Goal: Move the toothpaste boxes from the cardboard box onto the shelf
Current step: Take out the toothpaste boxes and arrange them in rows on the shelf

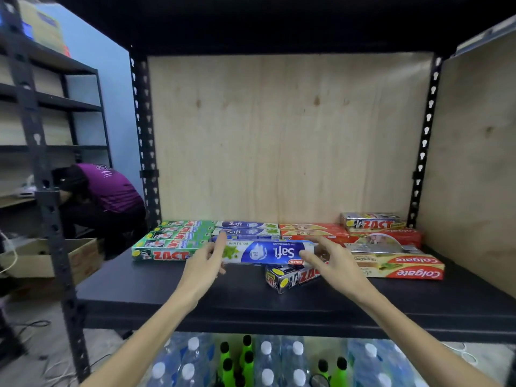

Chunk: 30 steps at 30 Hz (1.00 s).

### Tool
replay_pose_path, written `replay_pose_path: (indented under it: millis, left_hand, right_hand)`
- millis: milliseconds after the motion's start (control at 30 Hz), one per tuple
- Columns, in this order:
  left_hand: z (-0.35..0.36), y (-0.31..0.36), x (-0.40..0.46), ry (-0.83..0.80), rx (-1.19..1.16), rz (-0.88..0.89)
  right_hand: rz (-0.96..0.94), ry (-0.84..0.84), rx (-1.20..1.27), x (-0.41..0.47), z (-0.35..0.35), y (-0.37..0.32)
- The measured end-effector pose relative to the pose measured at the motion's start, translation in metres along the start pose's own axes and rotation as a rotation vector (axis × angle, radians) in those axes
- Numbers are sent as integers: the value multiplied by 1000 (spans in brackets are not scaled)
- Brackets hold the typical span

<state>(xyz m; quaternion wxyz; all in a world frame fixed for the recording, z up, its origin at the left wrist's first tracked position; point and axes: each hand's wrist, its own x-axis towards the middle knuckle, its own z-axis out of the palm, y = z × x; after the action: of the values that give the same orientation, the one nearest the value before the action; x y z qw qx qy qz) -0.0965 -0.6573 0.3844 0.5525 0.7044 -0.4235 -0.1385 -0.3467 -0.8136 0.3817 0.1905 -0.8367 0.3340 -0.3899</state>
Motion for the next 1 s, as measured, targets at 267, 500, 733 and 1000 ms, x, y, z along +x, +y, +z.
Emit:
replay_pose_path:
  millis: [267, 500, 733, 1000]
  left_hand:
    - [8, -25, 19, -88, -133, 46]
    - [13, -28, 21, -57, -108, 91]
    - [15, -30, 13, 180, 165, 198]
    - [47, 2, -73, 49, -16, 170]
  right_hand:
    - [-113, 13, 8, 6, 2, 13]
    - [-163, -13, 41, 4, 1, 25]
    - [-133, 42, 83, -13, 6, 3]
    - [-127, 217, 172, -54, 33, -47]
